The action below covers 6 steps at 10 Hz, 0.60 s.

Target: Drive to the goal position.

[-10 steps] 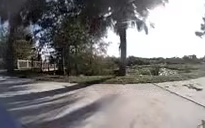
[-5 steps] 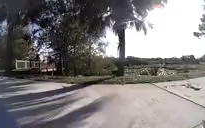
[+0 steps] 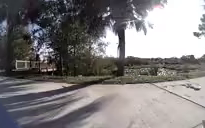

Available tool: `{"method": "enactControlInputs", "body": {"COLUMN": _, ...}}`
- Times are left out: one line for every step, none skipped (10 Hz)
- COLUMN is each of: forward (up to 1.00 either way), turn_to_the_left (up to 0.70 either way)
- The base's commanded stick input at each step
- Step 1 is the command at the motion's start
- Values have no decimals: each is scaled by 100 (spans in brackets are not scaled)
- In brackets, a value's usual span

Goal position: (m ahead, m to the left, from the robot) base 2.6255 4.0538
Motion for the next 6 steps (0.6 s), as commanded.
{"method": "enactControlInputs", "body": {"forward": 100, "turn_to_the_left": 0}}
{"method": "enactControlInputs", "body": {"forward": 100, "turn_to_the_left": 0}}
{"method": "enactControlInputs", "body": {"forward": 100, "turn_to_the_left": 0}}
{"method": "enactControlInputs", "body": {"forward": 100, "turn_to_the_left": -12}}
{"method": "enactControlInputs", "body": {"forward": 100, "turn_to_the_left": -27}}
{"method": "enactControlInputs", "body": {"forward": 100, "turn_to_the_left": -27}}
